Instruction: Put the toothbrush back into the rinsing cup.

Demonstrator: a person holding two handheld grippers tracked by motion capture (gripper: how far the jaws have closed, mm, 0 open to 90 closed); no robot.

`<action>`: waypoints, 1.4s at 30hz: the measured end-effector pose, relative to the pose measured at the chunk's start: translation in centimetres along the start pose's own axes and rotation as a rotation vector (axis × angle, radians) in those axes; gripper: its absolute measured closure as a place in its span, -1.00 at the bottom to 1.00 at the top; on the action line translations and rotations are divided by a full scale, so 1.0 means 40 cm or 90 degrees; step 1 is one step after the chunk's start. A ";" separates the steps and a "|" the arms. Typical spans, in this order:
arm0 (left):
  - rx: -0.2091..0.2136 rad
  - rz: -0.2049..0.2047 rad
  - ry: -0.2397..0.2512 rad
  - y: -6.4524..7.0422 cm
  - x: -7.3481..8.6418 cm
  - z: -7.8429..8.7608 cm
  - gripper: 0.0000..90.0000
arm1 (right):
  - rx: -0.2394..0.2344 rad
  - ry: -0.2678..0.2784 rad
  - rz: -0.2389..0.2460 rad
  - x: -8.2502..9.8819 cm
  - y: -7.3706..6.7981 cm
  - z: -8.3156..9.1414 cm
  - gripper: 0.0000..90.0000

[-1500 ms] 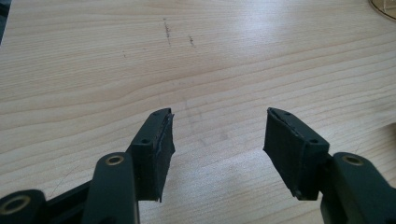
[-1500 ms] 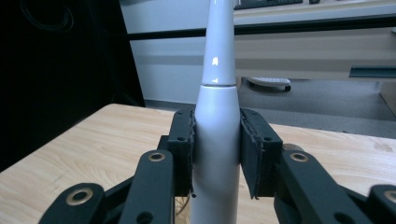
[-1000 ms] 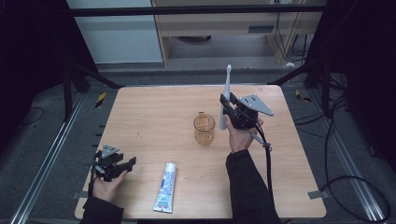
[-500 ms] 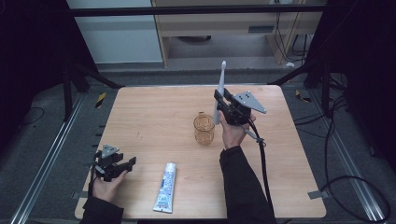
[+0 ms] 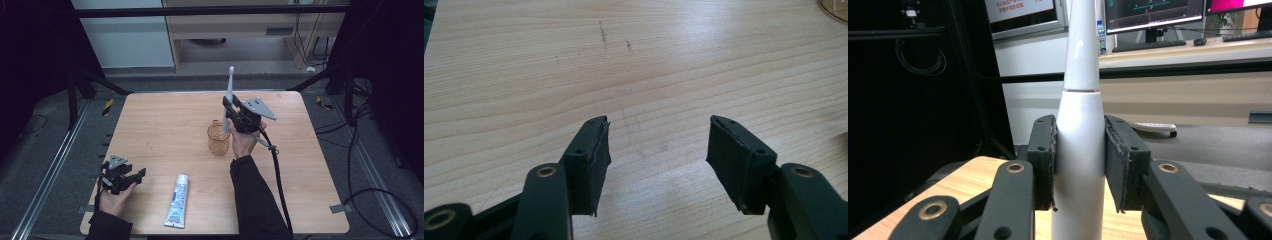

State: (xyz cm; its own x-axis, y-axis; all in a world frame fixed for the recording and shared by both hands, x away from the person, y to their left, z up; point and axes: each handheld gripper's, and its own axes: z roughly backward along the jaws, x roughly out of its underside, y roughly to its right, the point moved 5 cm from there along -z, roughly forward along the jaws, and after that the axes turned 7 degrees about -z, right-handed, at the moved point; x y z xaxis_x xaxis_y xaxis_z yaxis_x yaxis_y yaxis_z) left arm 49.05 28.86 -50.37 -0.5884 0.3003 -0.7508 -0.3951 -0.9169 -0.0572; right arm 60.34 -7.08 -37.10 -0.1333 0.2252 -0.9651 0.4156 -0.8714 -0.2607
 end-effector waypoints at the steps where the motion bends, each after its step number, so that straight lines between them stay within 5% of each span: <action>1: 0.000 0.000 0.000 0.000 0.000 0.000 -0.09 | 0.001 -0.001 -0.002 0.003 -0.001 -0.002 0.50; 42: 0.000 -0.003 -0.004 0.001 0.002 -0.002 -0.09 | 0.018 -0.133 0.027 0.169 0.025 -0.015 0.49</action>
State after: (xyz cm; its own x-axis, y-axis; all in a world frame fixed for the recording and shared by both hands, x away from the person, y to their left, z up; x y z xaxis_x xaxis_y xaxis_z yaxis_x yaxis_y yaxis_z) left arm 49.04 28.84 -50.47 -0.5908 0.3063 -0.7464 -0.3981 -0.9153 -0.0605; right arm 60.39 -6.18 -43.90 -0.3015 0.0954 -0.9487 0.4000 -0.8906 -0.2167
